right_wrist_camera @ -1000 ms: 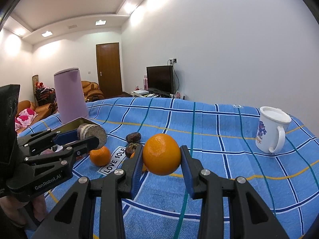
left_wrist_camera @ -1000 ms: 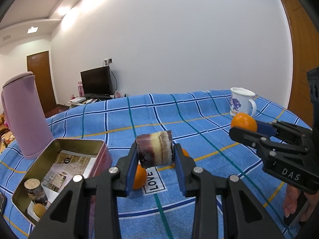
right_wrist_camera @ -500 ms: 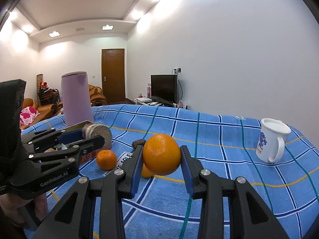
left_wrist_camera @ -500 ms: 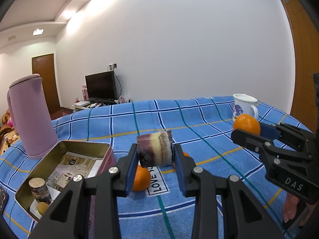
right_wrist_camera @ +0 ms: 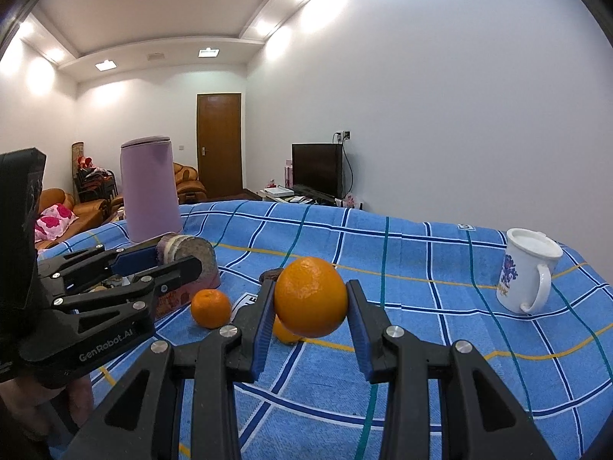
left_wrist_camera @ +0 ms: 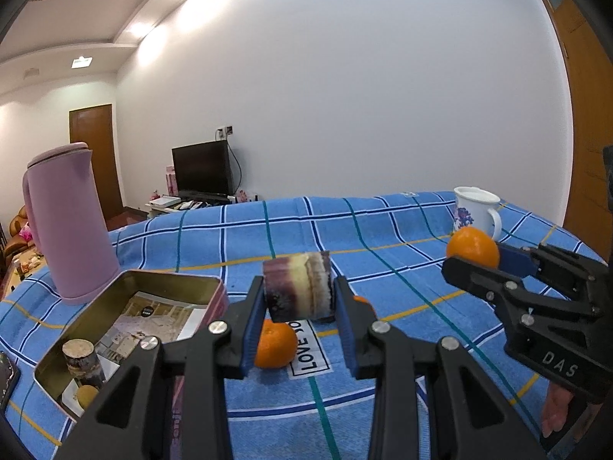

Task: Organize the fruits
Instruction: 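Lift the striped root piece and the orange with both tools, then carry the striped root piece and orange over the pink tin box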

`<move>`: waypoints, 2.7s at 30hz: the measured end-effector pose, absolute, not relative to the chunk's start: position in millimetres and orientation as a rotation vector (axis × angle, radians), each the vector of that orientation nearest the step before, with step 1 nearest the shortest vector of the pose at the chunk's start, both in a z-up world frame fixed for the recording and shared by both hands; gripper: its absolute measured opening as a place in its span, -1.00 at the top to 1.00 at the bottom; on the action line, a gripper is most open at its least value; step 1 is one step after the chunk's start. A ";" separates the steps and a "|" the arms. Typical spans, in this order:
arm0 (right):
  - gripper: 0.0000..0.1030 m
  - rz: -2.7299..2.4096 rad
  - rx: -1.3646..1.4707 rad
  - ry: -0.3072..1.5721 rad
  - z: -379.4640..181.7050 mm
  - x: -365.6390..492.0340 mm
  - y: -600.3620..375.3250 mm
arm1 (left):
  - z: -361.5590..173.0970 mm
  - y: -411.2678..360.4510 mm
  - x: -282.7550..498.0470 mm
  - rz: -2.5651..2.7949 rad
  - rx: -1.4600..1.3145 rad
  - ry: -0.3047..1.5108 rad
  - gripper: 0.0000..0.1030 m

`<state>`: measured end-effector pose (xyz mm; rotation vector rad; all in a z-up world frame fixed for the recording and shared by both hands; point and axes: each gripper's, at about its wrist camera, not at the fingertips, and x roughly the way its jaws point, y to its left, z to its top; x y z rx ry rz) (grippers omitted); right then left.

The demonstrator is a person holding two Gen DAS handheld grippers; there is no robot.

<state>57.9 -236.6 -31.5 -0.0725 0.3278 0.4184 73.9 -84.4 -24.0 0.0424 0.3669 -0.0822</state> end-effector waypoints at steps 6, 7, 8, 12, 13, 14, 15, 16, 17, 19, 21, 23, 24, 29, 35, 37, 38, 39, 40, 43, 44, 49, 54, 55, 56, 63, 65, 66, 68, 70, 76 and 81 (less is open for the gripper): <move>0.26 0.426 -0.061 0.354 -32.7 62.5 -230.4 | -24.4 -80.4 76.2 -0.090 0.023 0.384 0.30; 0.26 0.423 -0.059 0.358 -33.0 63.2 -228.6 | -24.5 -79.6 76.5 -0.089 0.020 0.386 0.30; 0.26 0.422 -0.059 0.362 -33.3 63.6 -226.8 | -24.4 -78.5 76.6 -0.088 0.016 0.387 0.30; 0.26 0.438 -0.056 0.380 -34.4 64.2 -217.1 | -24.1 -76.6 76.0 -0.091 0.013 0.386 0.30; 0.26 0.440 -0.061 0.381 -34.6 63.7 -214.7 | -24.2 -76.1 76.1 -0.094 0.013 0.389 0.30; 0.26 0.443 -0.069 0.382 -34.7 62.8 -211.5 | -24.3 -74.7 76.1 -0.095 0.009 0.391 0.30; 0.26 0.446 -0.075 0.383 -34.8 62.5 -208.5 | -24.4 -73.5 76.4 -0.094 0.004 0.392 0.30; 0.26 0.449 -0.078 0.384 -34.9 62.5 -206.3 | -24.6 -72.7 76.5 -0.094 0.003 0.395 0.30; 0.26 0.450 -0.081 0.385 -34.9 62.7 -204.5 | -24.9 -72.3 76.9 -0.097 0.003 0.399 0.30; 0.26 0.453 -0.082 0.391 -35.3 63.8 -200.6 | -25.1 -71.9 77.0 -0.096 0.002 0.399 0.30; 0.26 0.457 -0.079 0.395 -35.5 64.7 -198.5 | -25.2 -71.4 76.9 -0.095 0.005 0.401 0.30; 0.26 0.460 -0.081 0.400 -35.8 65.6 -196.3 | -25.4 -68.2 77.1 -0.089 0.001 0.405 0.30; 0.26 0.464 -0.081 0.402 -36.0 65.9 -195.1 | -25.6 -66.2 77.4 -0.087 -0.004 0.407 0.30; 0.26 0.482 -0.090 0.408 -36.5 68.2 -188.2 | -26.4 -59.6 78.0 -0.072 -0.010 0.419 0.30; 0.26 0.507 -0.106 0.420 -36.2 71.0 -178.6 | -27.4 -50.3 76.3 -0.058 -0.012 0.431 0.30; 0.26 0.517 -0.105 0.425 -35.5 72.0 -174.9 | -27.7 -47.3 76.6 -0.054 -0.013 0.436 0.30; 0.26 0.521 -0.108 0.426 -35.0 72.6 -172.3 | -28.0 -44.6 76.6 -0.048 -0.016 0.438 0.30; 0.26 0.525 -0.112 0.426 -34.6 73.1 -169.8 | -28.2 -42.7 76.6 -0.046 -0.017 0.440 0.30; 0.26 0.528 -0.116 0.426 -34.4 73.1 -168.3 | -28.2 -40.9 76.7 -0.045 -0.017 0.443 0.30; 0.26 0.542 -0.130 0.428 -33.0 73.9 -161.5 | -28.6 -34.0 77.7 -0.032 -0.021 0.451 0.30; 0.26 0.547 -0.137 0.429 -32.6 74.3 -158.3 | -28.9 -32.0 78.0 -0.030 -0.022 0.453 0.30; 0.26 0.581 -0.153 0.441 -31.4 77.3 -144.6 | -29.8 -19.5 79.2 -0.008 -0.032 0.464 0.30; 0.26 0.599 -0.169 0.436 -27.9 78.4 -131.3 | -30.4 -8.1 79.0 0.013 -0.033 0.472 0.30; 0.26 0.603 -0.170 0.436 -27.3 79.2 -128.8 | -30.4 -5.9 78.9 0.017 -0.034 0.474 0.30; 0.26 0.608 -0.171 0.437 -26.6 79.5 -126.2 | -30.5 -4.1 79.0 0.020 -0.036 0.475 0.30; 0.26 0.638 -0.186 0.431 -24.4 82.0 -106.8 | -32.0 12.7 78.7 0.058 -0.035 0.494 0.30; 0.26 0.647 -0.189 0.428 -23.4 81.5 -101.1 | -32.1 20.1 77.1 0.069 -0.038 0.499 0.30; 0.26 0.651 -0.190 0.426 -22.9 81.1 -99.0 | -32.0 23.0 76.9 0.073 -0.039 0.501 0.30; 0.26 0.664 -0.199 0.422 -21.7 81.5 -92.2 | -31.2 30.5 75.7 0.085 -0.041 0.502 0.30; 0.26 0.676 -0.207 0.419 -20.6 81.8 -86.3 | -30.4 37.1 75.2 0.098 -0.043 0.507 0.30; 0.26 0.711 -0.195 0.420 -18.9 87.3 -71.7 | -31.5 52.5 78.8 0.142 -0.042 0.528 0.30; 0.26 0.737 -0.196 0.430 -20.4 88.7 -59.3 | -34.2 63.9 82.1 0.168 -0.040 0.554 0.30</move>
